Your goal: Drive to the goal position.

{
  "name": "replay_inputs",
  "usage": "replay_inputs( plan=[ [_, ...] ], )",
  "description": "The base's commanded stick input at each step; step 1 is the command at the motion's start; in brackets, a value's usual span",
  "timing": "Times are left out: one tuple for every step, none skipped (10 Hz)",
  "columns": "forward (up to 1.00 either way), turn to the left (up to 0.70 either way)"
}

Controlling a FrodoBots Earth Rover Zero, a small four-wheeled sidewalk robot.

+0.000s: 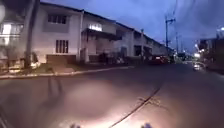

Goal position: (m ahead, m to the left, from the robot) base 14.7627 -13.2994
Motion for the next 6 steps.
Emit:
replay_inputs(
  plan=[
    [0.5, 0.0],
    [0.5, 0.0],
    [0.5, 0.0],
    [0.5, 0.0],
    [0.5, 0.0],
    [0.5, 0.0]
  ],
)
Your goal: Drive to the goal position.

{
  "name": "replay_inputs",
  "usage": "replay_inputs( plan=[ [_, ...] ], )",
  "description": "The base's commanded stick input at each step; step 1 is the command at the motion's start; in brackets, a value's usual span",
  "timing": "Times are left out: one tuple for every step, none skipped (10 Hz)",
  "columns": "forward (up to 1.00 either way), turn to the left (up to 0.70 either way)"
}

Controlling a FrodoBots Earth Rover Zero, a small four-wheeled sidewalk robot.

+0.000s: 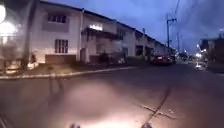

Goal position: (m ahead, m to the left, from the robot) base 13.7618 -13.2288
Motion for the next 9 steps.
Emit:
replay_inputs(
  plan=[
    [0.5, 0.0],
    [0.5, 0.0],
    [0.5, 0.0],
    [0.5, 0.0],
    [0.5, 0.0],
    [0.5, 0.0],
    [0.5, 0.0],
    [0.5, 0.0],
    [0.5, 0.0]
  ],
)
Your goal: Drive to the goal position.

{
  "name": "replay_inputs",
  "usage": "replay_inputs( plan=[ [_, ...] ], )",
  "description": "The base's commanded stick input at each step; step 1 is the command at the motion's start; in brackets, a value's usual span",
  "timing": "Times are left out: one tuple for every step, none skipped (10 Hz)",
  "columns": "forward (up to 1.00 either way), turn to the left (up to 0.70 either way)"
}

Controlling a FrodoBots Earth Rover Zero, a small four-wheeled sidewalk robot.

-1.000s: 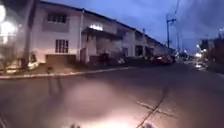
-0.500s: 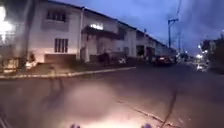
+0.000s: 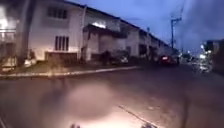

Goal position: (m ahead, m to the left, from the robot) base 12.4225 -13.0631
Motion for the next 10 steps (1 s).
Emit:
replay_inputs(
  plan=[
    [0.5, 0.0],
    [0.5, 0.0],
    [0.5, 0.0],
    [0.5, -0.47],
    [0.5, -0.5],
    [0.5, -0.5],
    [0.5, -0.5],
    [0.5, -0.5],
    [0.5, -0.5],
    [0.5, -0.09]
  ],
)
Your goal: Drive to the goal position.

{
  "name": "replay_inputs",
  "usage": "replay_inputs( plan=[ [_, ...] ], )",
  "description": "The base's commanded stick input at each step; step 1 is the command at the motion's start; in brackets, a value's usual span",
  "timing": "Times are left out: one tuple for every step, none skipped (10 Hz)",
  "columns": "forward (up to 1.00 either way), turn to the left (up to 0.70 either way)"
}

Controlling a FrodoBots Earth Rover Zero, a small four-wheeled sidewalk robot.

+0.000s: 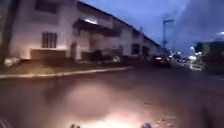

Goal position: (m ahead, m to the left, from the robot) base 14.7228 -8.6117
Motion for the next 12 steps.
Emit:
replay_inputs(
  plan=[
    [0.5, 0.0],
    [0.5, 0.0],
    [0.5, 0.0],
    [0.5, 0.0],
    [0.5, 0.0],
    [0.5, 0.0],
    [0.5, 0.0],
    [0.5, 0.0],
    [0.5, 0.0],
    [0.5, 0.0],
    [0.5, 0.0],
    [0.5, 0.0]
  ],
)
